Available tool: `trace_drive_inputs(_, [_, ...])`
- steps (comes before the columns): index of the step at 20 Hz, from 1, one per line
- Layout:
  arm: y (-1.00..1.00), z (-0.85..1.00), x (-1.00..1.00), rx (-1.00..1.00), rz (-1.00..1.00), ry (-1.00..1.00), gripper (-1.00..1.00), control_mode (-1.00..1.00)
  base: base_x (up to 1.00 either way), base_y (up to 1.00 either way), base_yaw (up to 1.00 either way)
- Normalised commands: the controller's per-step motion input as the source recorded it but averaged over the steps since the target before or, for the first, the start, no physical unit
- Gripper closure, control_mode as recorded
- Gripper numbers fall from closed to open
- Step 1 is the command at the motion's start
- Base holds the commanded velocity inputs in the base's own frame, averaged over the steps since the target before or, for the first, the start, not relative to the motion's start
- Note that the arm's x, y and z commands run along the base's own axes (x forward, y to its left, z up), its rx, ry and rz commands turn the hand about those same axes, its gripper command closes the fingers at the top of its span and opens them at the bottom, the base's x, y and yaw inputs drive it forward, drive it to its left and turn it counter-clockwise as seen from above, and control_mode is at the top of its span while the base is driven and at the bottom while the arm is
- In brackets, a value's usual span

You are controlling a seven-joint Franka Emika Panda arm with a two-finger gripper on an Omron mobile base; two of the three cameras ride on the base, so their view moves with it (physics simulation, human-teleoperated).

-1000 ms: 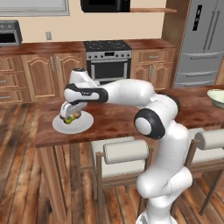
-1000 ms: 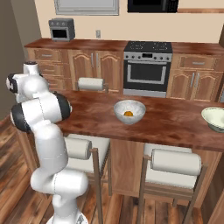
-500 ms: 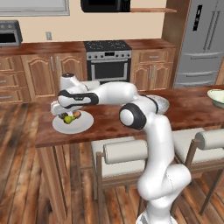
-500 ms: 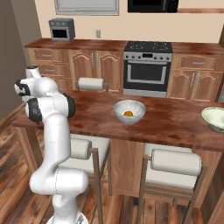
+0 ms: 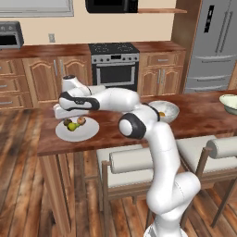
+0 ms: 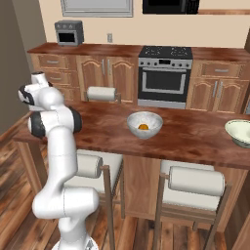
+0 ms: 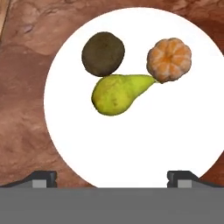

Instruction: Take the fruits from the plate on the dining counter and place two fruits in each bowl.

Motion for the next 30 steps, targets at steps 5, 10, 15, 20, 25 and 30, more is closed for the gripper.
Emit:
trace_drive_inputs(5, [-0.20, -0.64, 0.00, 0.04, -0.18, 0.06, -1.00, -1.00, 0.00, 0.00, 0.00])
trace_drive_inputs(10, [0.07, -0.19, 0.08, 0.09, -0.22, 0.00, -1.00, -1.00, 0.00, 0.00, 0.00])
trace_drive_inputs(15, [0.04, -0.05, 0.15, 0.06, -0.30, 0.00, -1.00, -1.00, 0.00, 0.00, 0.00])
trace_drive_inputs(20, [0.00, -0.11, 0.04, 0.00, -0.27, 0.00, -1.00, -1.00, 0.00, 0.00, 0.00])
trace_drive_inputs(25, [0.00, 0.00, 0.05, 0.00, -0.03, 0.05, -1.00, -1.00, 0.00, 0.00, 0.00])
trace_drive_inputs(30, [-0.16, -0.04, 0.21, 0.00, 0.00, 0.01, -1.00, -1.00, 0.00, 0.00, 0.00])
